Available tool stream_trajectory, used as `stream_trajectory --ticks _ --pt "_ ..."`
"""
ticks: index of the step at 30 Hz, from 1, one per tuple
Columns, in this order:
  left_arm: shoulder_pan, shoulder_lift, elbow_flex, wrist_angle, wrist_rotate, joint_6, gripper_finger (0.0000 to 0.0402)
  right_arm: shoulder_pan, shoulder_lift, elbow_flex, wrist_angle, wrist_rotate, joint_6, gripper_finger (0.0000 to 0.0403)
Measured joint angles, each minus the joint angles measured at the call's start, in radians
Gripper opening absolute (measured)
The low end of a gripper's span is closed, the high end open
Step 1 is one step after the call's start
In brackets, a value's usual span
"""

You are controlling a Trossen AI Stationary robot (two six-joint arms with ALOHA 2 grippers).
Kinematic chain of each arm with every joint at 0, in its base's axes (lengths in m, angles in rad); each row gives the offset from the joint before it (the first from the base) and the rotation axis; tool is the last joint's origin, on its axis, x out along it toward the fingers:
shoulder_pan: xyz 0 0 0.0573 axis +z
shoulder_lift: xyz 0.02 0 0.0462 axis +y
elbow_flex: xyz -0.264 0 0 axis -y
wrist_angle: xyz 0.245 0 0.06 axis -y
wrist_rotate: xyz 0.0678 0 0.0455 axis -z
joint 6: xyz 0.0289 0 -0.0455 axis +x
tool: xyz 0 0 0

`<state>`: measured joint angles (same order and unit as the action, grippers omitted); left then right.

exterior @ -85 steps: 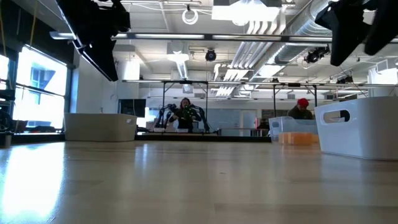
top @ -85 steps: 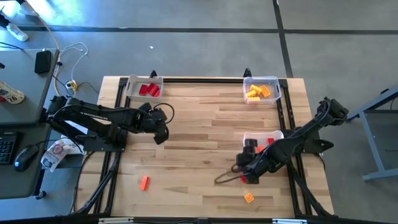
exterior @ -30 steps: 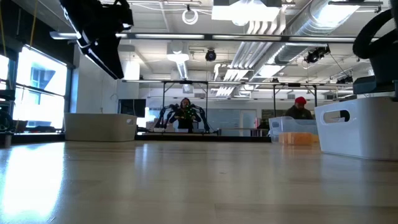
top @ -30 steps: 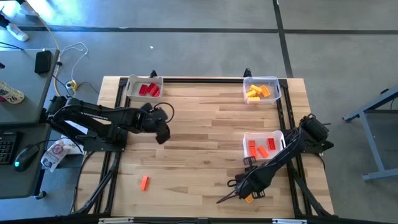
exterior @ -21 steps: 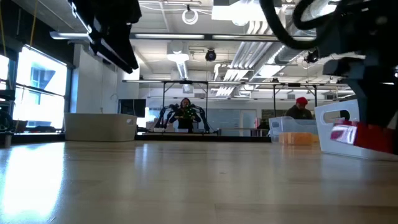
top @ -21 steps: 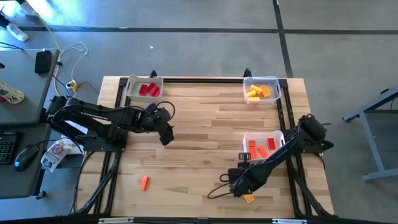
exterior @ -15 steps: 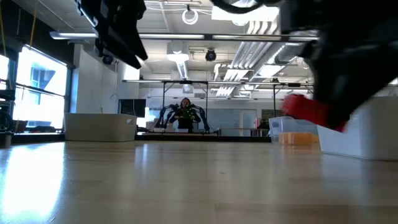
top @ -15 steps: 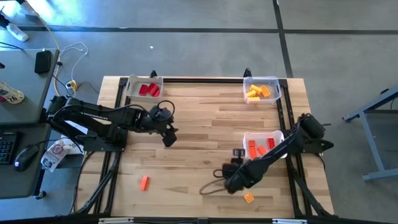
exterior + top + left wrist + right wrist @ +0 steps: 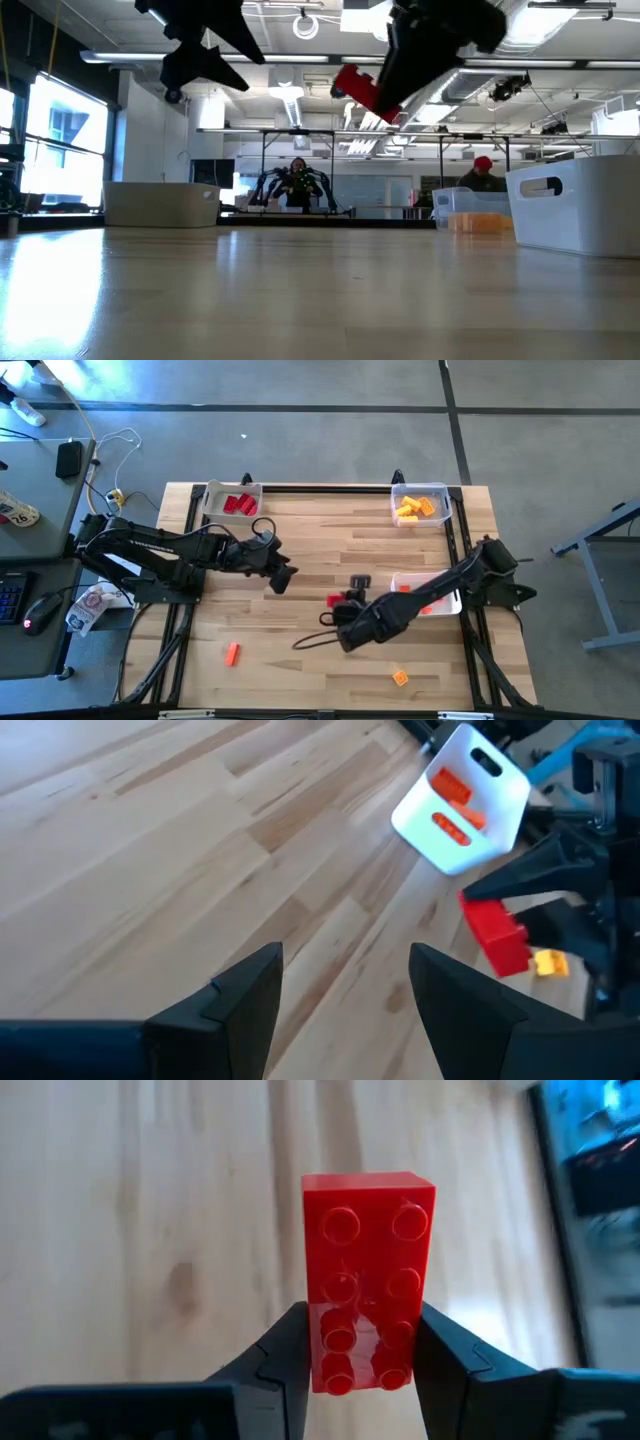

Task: Sort & place blocks by color
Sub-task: Put the red game piece into the gray bin

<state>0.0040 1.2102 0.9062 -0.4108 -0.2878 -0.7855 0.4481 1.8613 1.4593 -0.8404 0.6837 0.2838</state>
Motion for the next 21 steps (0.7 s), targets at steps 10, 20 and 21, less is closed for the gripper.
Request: stream_trajectory --ticks 10,20,21 --pt "0.000 0.000 0.000 0.063 0.015 -0.051 0.0207 -0.109 -0.001 0.001 0.137 0.078 -0.268 0.0109" --pt "0.001 0.021 0.000 0.128 -0.039 -0.050 0.0207 -0.211 -0.001 0.000 0.325 0.128 -0.520 0.0109" --pt "0.003 0.026 0.000 0.126 -0.042 -0.049 0.0207 -0.219 -0.001 0.000 0.344 0.140 -0.535 0.0109"
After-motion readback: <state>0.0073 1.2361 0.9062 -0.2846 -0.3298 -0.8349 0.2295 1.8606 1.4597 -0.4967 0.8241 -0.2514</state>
